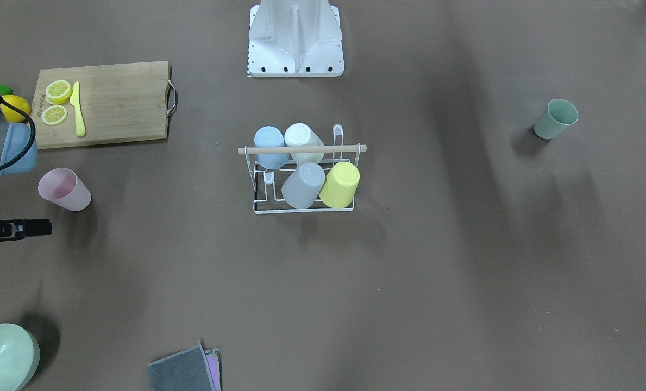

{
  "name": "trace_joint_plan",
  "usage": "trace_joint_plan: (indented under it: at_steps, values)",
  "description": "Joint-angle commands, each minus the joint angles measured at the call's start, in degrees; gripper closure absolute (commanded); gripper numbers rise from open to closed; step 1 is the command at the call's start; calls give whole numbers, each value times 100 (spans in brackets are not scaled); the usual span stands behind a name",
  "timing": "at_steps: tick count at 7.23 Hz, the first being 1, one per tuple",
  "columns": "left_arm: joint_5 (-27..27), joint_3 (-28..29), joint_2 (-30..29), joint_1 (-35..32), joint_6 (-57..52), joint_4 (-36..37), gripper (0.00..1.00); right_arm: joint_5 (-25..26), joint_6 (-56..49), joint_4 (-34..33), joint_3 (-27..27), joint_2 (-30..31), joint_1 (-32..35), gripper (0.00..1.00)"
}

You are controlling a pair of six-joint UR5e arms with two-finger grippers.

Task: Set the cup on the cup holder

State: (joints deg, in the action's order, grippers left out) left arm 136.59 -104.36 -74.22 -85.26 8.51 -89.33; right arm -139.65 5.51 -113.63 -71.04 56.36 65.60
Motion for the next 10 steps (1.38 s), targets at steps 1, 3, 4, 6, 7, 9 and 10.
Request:
trace_joint_plan:
  at_steps: [1,3,4,6,7,9,10]
  values:
    - [-1,-14,13,-8,1,4,2,-124,-870,-561,694,-353,-126,0]
    - [8,20,-30,-8,28,82,2,-115,-1646,-1221,1195,-626,-214,0]
    - [17,-14,-126,-17,28,413,2,-63,-1797,-1493,1363,-740,-328,0]
    - [8,29,-766,-17,10,1186,2,86,-2122,-1803,2046,-1152,-372,0]
    - [8,142,-900,-17,2,1295,2,244,-2193,-1838,2207,-1215,-442,0]
    - [8,658,-1258,35,19,1296,2,394,-2185,-1830,2313,-1250,-644,0]
    - [-1,897,-1383,79,45,1296,2,447,-2185,-1821,2314,-1251,-758,0]
